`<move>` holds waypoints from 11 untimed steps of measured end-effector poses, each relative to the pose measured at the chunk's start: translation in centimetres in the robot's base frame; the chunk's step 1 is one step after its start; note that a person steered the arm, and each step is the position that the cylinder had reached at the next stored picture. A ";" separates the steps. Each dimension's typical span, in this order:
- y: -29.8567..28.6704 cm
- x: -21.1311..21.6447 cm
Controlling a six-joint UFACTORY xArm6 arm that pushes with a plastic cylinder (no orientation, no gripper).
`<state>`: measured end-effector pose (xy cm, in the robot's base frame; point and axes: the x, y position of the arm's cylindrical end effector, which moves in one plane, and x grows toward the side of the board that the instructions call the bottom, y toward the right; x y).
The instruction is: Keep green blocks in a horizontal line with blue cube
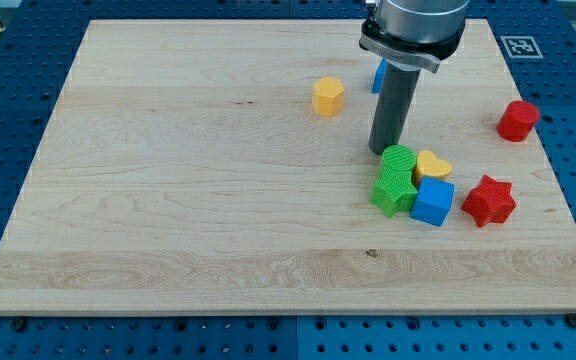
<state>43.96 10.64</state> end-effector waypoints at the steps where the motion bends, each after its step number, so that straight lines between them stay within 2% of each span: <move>1: 0.0 0.4; 6: 0.6 1.8; 9: 0.6 6.5; 11: 0.6 7.2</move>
<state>51.19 11.25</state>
